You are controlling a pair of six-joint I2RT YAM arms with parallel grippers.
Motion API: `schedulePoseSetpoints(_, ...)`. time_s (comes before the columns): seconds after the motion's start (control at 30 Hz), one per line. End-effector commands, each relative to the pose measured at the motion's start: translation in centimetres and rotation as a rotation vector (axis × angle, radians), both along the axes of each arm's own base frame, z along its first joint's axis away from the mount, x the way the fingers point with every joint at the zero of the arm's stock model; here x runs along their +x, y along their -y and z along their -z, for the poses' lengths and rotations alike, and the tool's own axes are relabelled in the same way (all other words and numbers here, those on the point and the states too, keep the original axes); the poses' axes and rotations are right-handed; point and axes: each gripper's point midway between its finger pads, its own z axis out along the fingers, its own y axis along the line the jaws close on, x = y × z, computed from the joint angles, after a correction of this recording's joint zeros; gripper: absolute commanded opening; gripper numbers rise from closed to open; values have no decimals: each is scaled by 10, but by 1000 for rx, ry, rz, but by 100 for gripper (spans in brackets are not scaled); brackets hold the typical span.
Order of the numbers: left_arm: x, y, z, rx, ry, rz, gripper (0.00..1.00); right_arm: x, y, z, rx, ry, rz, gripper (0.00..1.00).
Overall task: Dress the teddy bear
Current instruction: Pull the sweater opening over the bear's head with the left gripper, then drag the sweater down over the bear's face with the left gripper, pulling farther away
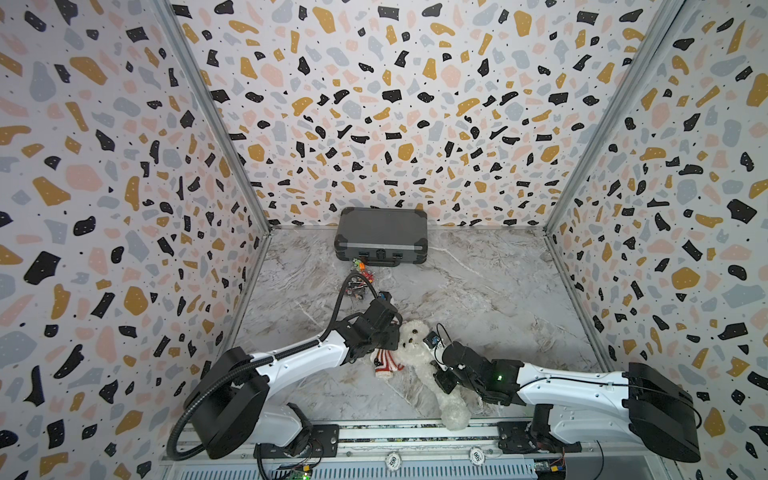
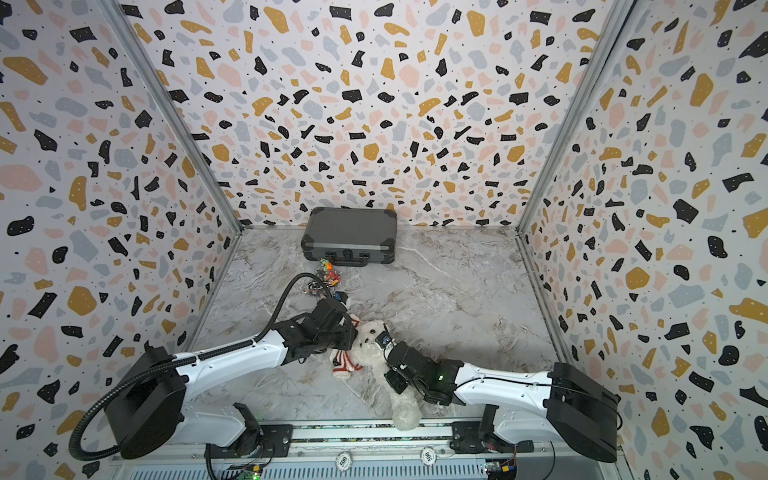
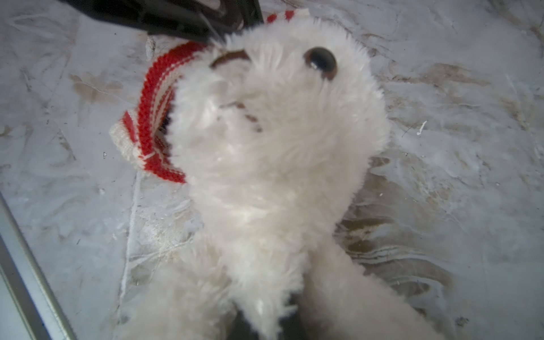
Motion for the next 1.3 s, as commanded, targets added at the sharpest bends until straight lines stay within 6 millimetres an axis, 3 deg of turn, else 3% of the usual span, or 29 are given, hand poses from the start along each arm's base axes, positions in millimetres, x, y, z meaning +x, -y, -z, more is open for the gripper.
schedulePoseSetpoints(0.0,6,-3,1,40,4,23,32,-8,7,10,-29,-30,-13,0)
schedulePoseSetpoints(0.2,8,-3,11,64,-22,46,23,-9,7,11,-29,-34,-13,0)
schedulePoseSetpoints(0.4,10,-1,8,73,-19,56,1,-8,5,10,-32,-31,-18,0)
schedulePoseSetpoints(0.7,6,26,-42,-157,47,108,0,-14,-5,1,-16,3,-99,0)
schedulePoseSetpoints(0.83,1,29,-61,-223,82,125,0,-13,-9,-8,-5,32,-118,0)
schedulePoseSetpoints(1.27,-25,43,-84,-306,84,255,0,-13,-25,-38,71,127,-161,0)
